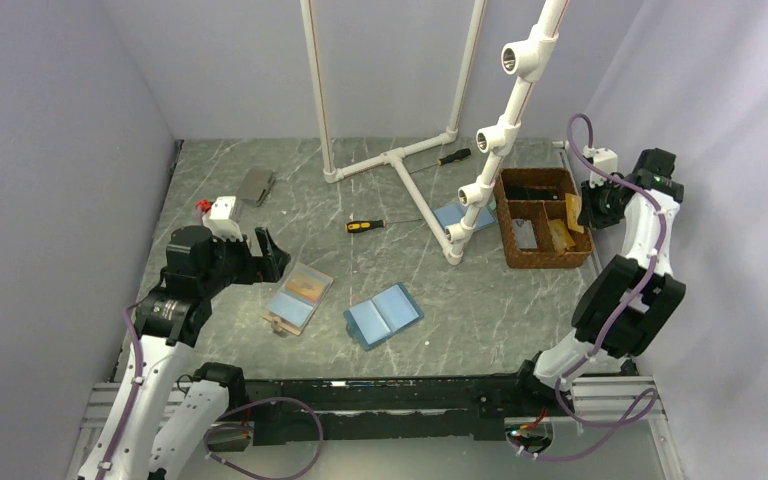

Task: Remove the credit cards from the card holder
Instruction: Place the credit card in the storage box.

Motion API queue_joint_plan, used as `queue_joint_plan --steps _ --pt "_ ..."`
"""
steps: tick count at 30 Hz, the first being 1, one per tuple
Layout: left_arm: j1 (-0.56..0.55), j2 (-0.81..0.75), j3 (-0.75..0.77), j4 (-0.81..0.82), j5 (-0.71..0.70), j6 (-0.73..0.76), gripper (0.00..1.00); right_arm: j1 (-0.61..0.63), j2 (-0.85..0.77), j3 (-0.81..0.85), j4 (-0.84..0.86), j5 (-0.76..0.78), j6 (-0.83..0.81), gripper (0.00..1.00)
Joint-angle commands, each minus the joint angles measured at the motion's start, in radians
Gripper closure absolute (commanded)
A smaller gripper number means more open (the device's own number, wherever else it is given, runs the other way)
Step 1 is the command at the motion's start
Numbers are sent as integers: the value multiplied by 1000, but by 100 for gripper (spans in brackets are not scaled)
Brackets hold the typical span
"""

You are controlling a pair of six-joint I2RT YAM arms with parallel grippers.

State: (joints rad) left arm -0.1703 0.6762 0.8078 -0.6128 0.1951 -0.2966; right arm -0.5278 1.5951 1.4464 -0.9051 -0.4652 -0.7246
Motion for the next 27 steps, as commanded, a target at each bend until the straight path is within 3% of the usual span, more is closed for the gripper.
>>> queue_joint_plan --steps 1,15,27 --pt "8 -10 2 14 9 25 1 40 84 80 11 92 50 100" --pt "9 -7 2 15 9 24 1 77 225 123 20 154 122 100" --pt "10 -10 2 12 5 25 1 75 237 103 49 179 149 89"
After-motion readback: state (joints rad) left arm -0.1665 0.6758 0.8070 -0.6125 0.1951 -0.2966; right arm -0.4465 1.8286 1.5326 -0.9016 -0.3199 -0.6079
